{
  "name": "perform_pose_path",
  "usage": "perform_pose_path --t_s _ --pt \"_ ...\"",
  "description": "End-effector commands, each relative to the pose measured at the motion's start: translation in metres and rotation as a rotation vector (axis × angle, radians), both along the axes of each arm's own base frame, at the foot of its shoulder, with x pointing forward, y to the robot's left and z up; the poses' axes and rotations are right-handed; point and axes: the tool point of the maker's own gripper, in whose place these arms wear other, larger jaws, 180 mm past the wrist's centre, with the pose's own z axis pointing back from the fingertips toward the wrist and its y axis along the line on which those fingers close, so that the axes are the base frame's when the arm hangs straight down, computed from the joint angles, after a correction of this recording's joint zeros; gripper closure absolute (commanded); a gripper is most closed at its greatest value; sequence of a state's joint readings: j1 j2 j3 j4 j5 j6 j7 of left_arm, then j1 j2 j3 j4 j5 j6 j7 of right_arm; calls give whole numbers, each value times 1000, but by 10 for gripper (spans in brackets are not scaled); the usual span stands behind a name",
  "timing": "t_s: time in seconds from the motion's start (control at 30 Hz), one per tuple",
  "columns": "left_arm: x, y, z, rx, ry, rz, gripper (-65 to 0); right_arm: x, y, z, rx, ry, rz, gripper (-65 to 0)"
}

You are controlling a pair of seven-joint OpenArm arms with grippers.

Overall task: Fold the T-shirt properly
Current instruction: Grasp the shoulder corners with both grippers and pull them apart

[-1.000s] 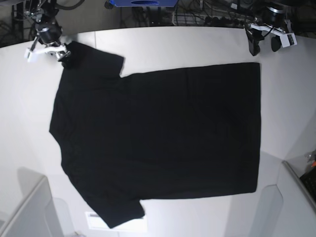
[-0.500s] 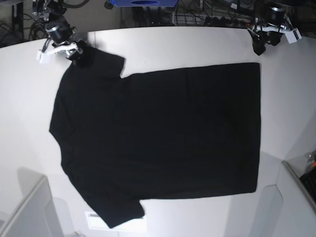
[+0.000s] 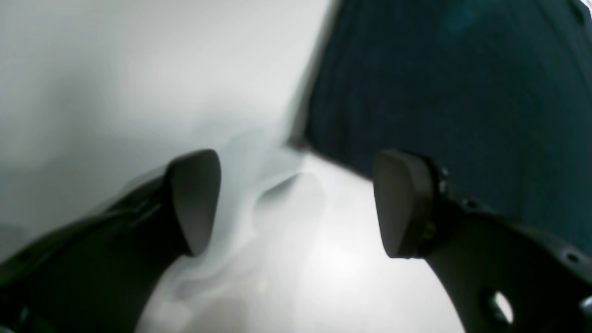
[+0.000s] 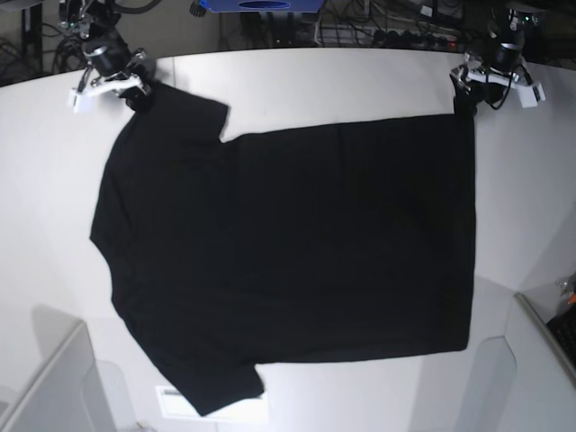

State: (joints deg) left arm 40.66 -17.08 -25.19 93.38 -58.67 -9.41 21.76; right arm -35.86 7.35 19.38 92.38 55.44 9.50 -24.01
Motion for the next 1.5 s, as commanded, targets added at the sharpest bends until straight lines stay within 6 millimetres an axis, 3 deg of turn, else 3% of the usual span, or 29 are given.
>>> perform_pose_path --t_s 0.0,0.3,0.53,0.87,0.97,1.23,1.47 --pt "-4 7 -2 -6 18 39 -492 -14 1 -9 -9 70 18 0" --pt "18 2 -4 -95 54 38 -479 -15 0 -9 -11 71 19 0" --pt "24 -4 -4 -114 62 16 -189 -12 0 -8 -11 66 19 0" --pt "36 -1 -5 -124 43 25 -140 -12 0 -8 -11 65 19 0" --pt "34 1 -7 -121 53 26 0 -12 -1 -8 -13 65 20 0" --pt "25 13 -2 -33 92 -22 0 -14 -3 -8 -52 72 40 0" --pt "12 16 7 81 130 -83 0 -20 4 7 -120 55 88 0"
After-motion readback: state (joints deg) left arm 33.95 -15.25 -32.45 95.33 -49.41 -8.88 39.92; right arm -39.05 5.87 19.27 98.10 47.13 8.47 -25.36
